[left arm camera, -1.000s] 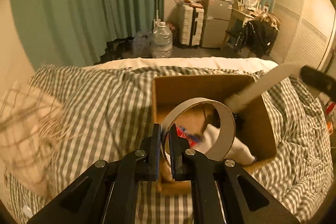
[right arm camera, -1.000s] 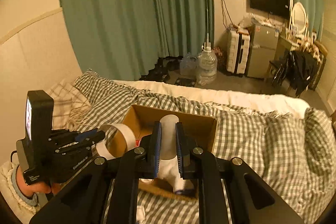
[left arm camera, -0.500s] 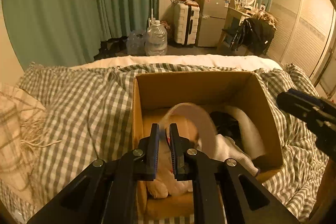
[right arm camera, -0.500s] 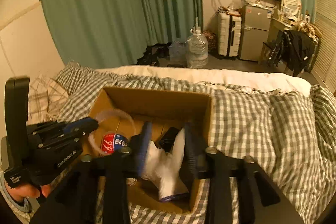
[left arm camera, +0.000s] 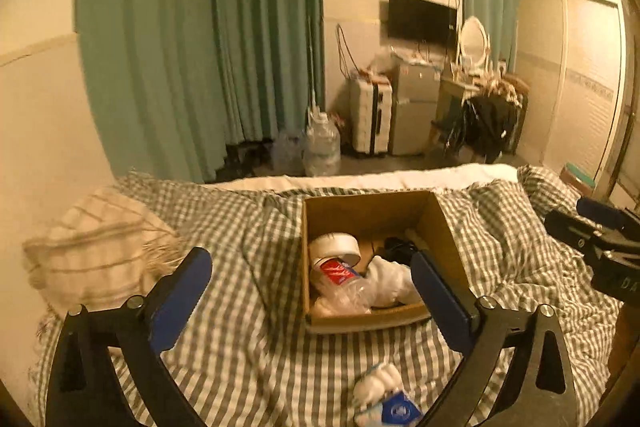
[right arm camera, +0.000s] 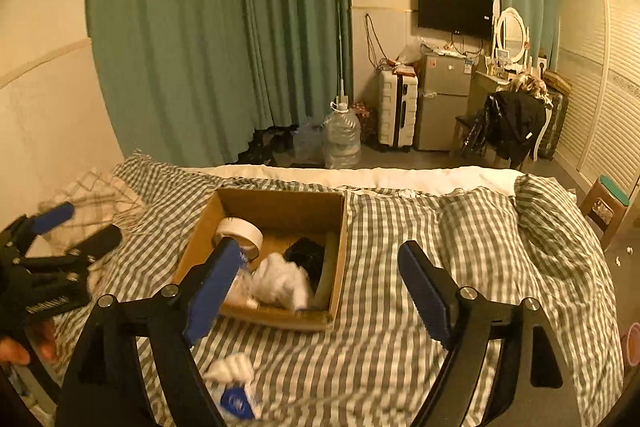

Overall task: Organize objects
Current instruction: 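Grasp the blue tissue pack with the right tool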

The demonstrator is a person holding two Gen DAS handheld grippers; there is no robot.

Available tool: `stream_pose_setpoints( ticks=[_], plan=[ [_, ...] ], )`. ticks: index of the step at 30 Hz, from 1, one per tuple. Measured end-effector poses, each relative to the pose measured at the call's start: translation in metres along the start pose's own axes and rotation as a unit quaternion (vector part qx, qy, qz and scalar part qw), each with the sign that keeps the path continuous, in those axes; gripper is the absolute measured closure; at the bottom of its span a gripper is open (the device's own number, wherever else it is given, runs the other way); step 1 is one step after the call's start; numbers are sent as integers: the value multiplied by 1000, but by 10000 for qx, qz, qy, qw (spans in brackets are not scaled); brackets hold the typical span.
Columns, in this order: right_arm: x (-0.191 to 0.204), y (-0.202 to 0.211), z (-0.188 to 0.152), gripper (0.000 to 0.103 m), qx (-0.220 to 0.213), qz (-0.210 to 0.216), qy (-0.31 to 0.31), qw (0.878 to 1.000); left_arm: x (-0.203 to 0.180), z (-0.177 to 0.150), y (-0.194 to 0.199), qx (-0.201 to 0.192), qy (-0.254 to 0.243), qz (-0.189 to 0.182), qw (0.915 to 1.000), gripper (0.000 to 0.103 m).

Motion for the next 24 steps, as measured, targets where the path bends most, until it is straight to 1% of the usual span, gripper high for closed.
stream_pose_setpoints(
  ticks=[3, 6, 8, 11, 13, 15, 17, 19, 21, 24],
  plan=[
    [9, 23, -15, 15, -48, 14, 77, 10000, 10, -15, 26, -117, 76, 138, 9998, 0],
    [22, 29, -38, 12, 46, 7, 154, 9999, 19, -40, 38, -105, 175, 337, 9992, 0],
    [32, 25, -59, 11, 169, 37, 285, 9994, 26, -65, 37, 7, 247, 458, 9986, 0],
    [49, 3, -95, 10, 514, 37, 577, 9970, 38, -105, 30, 188, 408, 677, 9967, 0],
    [61, -16, -120, 10, 815, 83, 767, 9937, 42, -126, 22, 305, 458, 742, 9957, 0],
    [71, -38, -144, 10, 1207, 202, 898, 9884, 43, -147, 13, 476, 361, 826, 9948, 0],
    [71, -58, -164, 10, 1580, 198, 964, 9825, 45, -165, 5, 593, 222, 940, 9936, 0],
    [73, -70, -177, 10, 1829, 206, 994, 9779, 46, -179, -4, 745, 175, 960, 9924, 0],
    [76, -78, -186, 10, 1969, 258, 1028, 9747, 48, -193, -16, 981, 221, 975, 9902, 0],
    [87, -87, -201, 10, 2183, 413, 1134, 9684, 53, -206, -20, 1126, 254, 1096, 9873, 0]
  ],
)
Point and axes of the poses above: each gripper's, at about its wrist camera, not at the fingertips, and y roughly against the way its jaws point, x to its left, z to its top, the point moved 8 cm from there along -y, roughly the way its jaws point, and after that the axes turned 5 degrees about -x, right-handed, at the moved point
